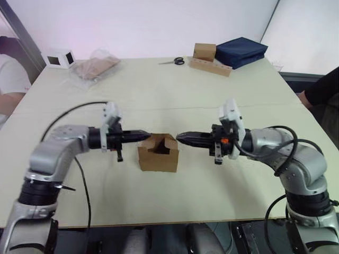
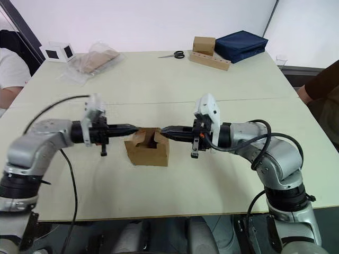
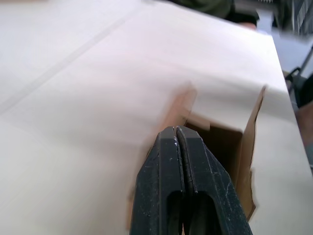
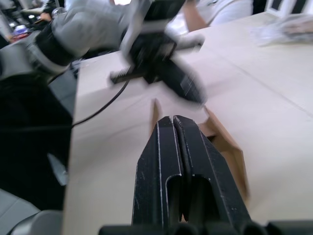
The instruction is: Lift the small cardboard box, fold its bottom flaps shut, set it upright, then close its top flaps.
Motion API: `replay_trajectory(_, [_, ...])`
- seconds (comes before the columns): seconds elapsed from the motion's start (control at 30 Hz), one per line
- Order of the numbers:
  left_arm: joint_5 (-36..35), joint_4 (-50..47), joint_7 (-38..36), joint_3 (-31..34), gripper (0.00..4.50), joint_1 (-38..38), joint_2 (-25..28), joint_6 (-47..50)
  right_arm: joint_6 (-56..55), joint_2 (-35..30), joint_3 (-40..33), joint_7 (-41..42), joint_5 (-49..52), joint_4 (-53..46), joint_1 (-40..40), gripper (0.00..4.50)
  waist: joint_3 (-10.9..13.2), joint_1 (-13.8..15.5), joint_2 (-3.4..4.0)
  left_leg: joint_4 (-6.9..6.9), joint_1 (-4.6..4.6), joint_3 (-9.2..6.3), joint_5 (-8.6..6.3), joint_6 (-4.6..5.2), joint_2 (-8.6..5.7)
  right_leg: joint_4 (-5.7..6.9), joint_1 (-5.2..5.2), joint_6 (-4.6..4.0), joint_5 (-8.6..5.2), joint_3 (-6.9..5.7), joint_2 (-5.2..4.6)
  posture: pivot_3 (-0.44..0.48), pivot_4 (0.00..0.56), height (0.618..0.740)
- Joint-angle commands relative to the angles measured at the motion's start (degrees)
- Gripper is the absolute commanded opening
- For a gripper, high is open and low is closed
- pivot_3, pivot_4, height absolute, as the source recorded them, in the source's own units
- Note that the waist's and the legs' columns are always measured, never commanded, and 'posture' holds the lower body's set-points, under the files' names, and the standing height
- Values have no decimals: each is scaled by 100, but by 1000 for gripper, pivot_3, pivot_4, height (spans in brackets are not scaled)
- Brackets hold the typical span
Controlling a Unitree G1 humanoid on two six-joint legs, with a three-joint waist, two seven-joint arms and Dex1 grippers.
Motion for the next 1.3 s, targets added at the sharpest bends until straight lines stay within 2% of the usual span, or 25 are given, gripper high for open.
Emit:
replay_trajectory(0.03, [-265, -69, -83, 202, 10, -160, 144, 160, 74, 11, 37, -122, 239, -272, -17, 0, 0, 2, 0, 0, 0, 1, 0, 0, 0, -1, 0, 0, 0, 0, 0, 0, 150, 740])
replay_trajectory(0.13, [-129, 363, -416, 72, 10, -333, 338, 37, -139, 121, 557, -142, -94, -270, 154, 0, 0, 2, 0, 0, -1, 0, 0, 0, 0, 0, 0, 0, 0, 0, 0, 0, 150, 740])
replay_trajectory(0.27, [237, 1268, -518, -220, 10, -764, 159, -317, -502, 184, 1099, -109, -584, -51, 284, 0, 0, 10, 0, 0, -1, 2, 0, -1, -1, 0, -2, 0, 0, -1, 0, 0, 150, 740])
replay_trajectory(0.43, [895, 2788, -619, -682, 10, -1440, -473, -1109, -783, 436, 1393, -170, -918, 338, 208, 0, 0, 18, -3, 1, -2, -1, 1, -1, -6, -2, 1, 0, 0, -4, -1, 0, 150, 740])
replay_trajectory(0.7, [1402, 4383, -1025, -978, 10, -2219, -1404, -1892, -824, 673, 1489, -241, -1152, 666, -45, 0, 1, -3, -3, 1, -10, -1, 3, -6, -6, -1, -11, 0, 0, -3, -1, 0, 150, 740])
replay_trajectory(1.0, [1671, 4626, -1466, -1107, 10, -2288, -1726, -2150, -962, 801, 1924, -368, -1820, 1135, -99, 0, 0, -12, -3, 0, -10, -1, 3, -5, -6, 0, -12, 0, 0, -2, -1, 0, 150, 740])
replay_trajectory(1.3, [1721, 4414, -1556, -1124, 10, -2137, -1784, -2124, -886, 1109, 1807, -460, -1820, 1196, -158, 0, 1, -12, -3, 1, -10, -2, 3, -6, -6, 2, -12, 0, 0, -2, -2, 0, 150, 740])
